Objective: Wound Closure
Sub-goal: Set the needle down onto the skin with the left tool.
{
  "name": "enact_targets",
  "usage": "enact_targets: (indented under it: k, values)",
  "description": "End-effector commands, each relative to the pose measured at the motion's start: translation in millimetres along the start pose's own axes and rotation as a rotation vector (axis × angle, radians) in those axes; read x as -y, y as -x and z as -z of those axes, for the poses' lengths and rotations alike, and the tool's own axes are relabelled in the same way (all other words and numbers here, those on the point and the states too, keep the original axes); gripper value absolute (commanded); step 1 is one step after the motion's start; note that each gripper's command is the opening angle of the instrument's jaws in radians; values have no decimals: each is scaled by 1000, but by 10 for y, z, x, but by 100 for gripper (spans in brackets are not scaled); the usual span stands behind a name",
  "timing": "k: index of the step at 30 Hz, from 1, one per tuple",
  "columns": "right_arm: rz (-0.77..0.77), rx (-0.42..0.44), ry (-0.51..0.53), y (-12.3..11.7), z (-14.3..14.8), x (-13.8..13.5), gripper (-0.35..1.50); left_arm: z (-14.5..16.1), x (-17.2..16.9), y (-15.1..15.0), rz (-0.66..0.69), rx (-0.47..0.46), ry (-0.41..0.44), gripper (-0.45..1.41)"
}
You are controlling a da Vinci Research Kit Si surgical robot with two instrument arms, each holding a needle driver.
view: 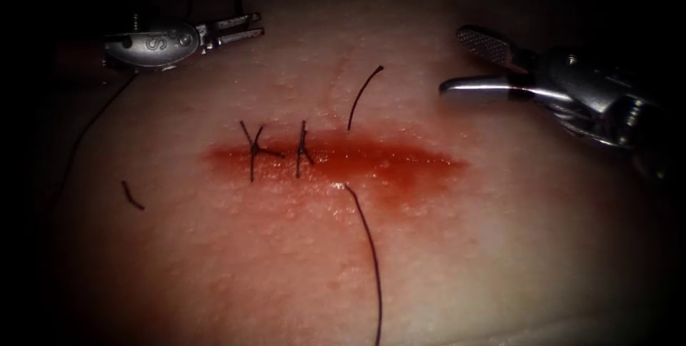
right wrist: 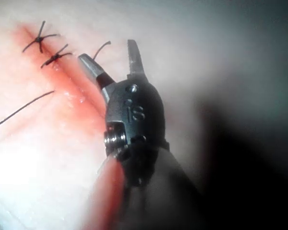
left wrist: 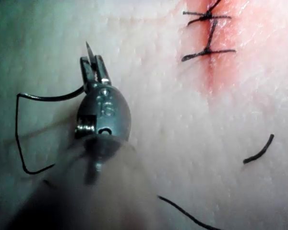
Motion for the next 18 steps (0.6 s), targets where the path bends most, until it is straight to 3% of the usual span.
enact_targets:
  k: [1,2,4,5,13,14,15,18]
  values:
    - [5,7,6,10,-8,0,120,-10,2,6,21,-2,-5,-45]
    - [10,3,8,16,-9,0,116,-13,1,10,76,-2,-8,-38]
    - [14,-1,9,20,-10,1,115,-13,0,11,121,-1,-9,5]
    - [16,0,9,22,-10,1,115,-13,-1,11,150,-3,-8,14]
    - [21,8,10,27,-13,2,118,2,-20,-12,181,26,32,37]
    - [22,7,11,27,-14,1,118,7,-22,-22,185,43,52,61]
    - [22,6,11,28,-14,2,118,9,-21,-26,188,50,60,71]
    - [25,10,10,30,-14,4,118,11,-14,-33,197,55,64,83]
